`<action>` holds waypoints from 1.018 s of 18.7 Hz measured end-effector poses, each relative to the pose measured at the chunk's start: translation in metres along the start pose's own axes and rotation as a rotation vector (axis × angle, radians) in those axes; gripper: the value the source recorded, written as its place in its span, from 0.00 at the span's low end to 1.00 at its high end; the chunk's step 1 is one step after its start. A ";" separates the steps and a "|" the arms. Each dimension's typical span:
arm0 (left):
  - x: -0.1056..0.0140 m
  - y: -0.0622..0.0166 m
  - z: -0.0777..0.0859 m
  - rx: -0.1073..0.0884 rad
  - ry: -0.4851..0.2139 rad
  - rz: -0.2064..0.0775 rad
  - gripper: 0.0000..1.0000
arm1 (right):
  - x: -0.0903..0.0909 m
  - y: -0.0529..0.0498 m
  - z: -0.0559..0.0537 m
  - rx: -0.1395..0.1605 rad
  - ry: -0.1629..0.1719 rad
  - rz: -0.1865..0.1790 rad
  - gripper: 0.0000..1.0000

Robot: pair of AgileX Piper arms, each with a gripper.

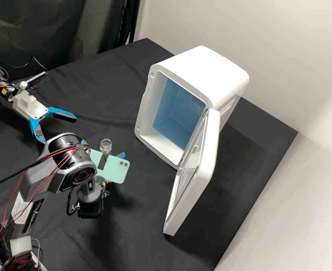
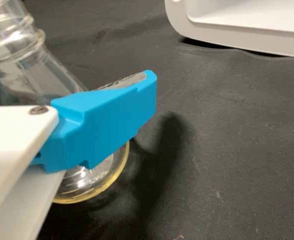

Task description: Place the flask in the incubator

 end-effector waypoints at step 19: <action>-0.002 -0.0022 0.001 -0.006 0.001 -0.008 1.00 | 0.000 0.000 0.000 -0.007 0.000 0.000 0.00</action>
